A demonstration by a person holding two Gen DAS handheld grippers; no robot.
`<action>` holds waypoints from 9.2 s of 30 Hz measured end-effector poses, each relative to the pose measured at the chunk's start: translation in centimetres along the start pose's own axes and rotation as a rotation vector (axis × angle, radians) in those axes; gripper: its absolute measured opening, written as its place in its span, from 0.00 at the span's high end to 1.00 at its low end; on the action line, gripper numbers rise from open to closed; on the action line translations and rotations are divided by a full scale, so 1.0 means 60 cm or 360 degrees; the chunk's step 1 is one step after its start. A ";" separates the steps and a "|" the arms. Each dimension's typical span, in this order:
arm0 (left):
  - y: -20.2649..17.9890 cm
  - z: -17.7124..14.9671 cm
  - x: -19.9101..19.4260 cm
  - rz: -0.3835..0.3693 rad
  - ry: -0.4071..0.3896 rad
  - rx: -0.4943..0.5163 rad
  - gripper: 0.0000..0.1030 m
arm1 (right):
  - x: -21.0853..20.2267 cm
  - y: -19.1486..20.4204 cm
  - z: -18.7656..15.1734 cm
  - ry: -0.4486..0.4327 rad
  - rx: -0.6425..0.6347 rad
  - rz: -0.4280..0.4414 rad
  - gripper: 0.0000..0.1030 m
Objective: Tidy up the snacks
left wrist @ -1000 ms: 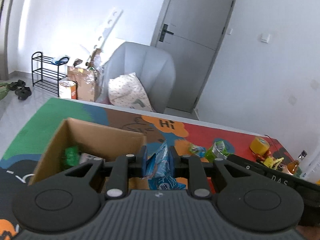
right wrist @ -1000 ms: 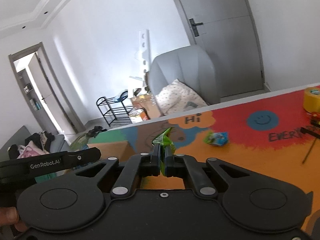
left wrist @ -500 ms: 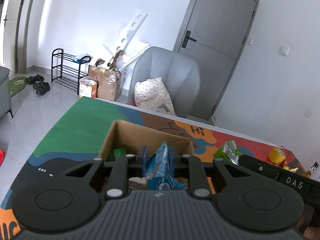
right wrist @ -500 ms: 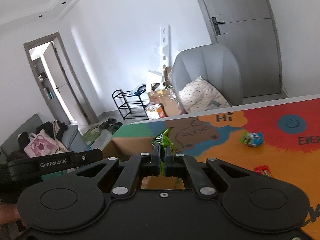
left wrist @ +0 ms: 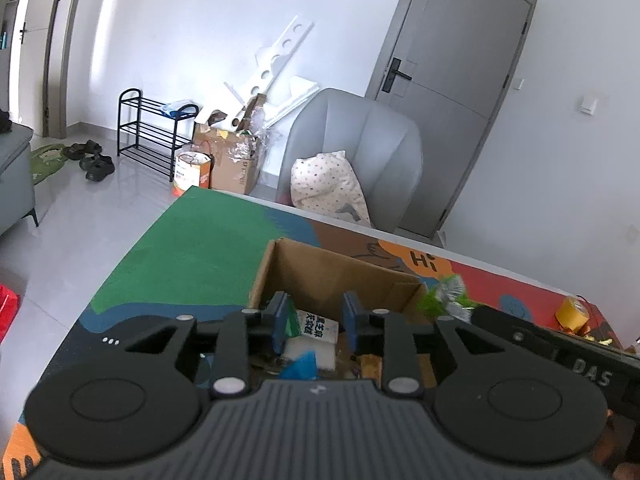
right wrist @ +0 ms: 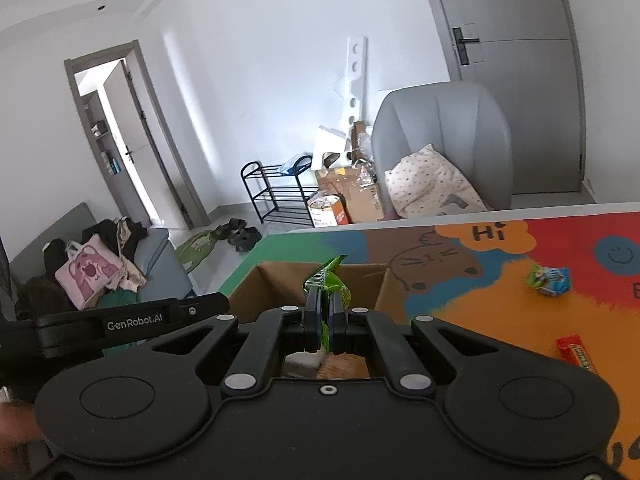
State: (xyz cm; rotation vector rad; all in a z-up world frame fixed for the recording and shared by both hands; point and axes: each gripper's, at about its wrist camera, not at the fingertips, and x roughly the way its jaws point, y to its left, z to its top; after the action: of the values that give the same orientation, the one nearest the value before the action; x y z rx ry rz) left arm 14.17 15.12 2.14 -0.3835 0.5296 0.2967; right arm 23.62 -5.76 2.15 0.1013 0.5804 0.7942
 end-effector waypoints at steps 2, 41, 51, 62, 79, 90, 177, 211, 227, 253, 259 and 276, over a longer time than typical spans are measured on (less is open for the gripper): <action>0.004 0.000 -0.003 0.0014 0.0000 -0.0013 0.66 | 0.005 0.009 -0.001 0.0009 -0.0010 0.0011 0.98; -0.069 -0.020 0.020 0.0043 0.0178 0.0139 0.02 | -0.053 -0.085 0.007 0.0045 0.0127 -0.0146 0.22; -0.135 -0.027 0.036 -0.0029 0.0215 0.0222 0.02 | -0.096 -0.158 0.004 0.0033 0.0212 -0.0205 0.12; -0.206 -0.037 0.074 -0.0168 0.0213 0.0273 0.03 | -0.100 -0.239 -0.024 0.0105 0.0301 -0.0339 0.26; -0.286 -0.058 0.150 -0.0169 0.0302 0.0404 0.14 | -0.010 -0.308 -0.072 0.0301 0.0371 -0.0315 0.49; -0.317 -0.064 0.209 -0.0139 0.0373 0.0420 0.16 | 0.029 -0.332 -0.090 0.0330 0.0318 -0.0365 0.83; -0.283 -0.073 0.086 -0.0328 0.0226 0.0377 0.68 | -0.129 -0.231 -0.060 -0.0037 0.0199 -0.0542 0.83; -0.035 -0.027 -0.032 -0.0051 0.0158 0.0196 0.67 | -0.065 0.006 -0.024 -0.0026 -0.0096 -0.0202 0.83; 0.016 -0.018 -0.058 0.0055 0.0128 0.0147 0.22 | -0.034 0.061 -0.020 0.0009 -0.0117 -0.0097 0.83; -0.013 -0.032 -0.116 0.0091 0.0081 0.0165 0.04 | -0.123 0.026 -0.026 -0.0099 0.0010 -0.0166 0.04; -0.036 -0.040 -0.137 0.0045 0.0065 0.0197 0.00 | -0.158 0.010 -0.035 -0.0116 0.0041 -0.0203 0.00; -0.064 -0.078 -0.205 -0.0076 0.0022 0.0291 0.00 | -0.254 -0.015 -0.066 -0.0158 0.0100 -0.0385 0.00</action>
State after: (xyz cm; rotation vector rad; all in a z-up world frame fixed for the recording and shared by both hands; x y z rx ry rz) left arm 3.41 7.56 6.12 -0.2205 0.5557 0.1978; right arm 13.65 -17.52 5.48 0.1247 0.5125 0.5334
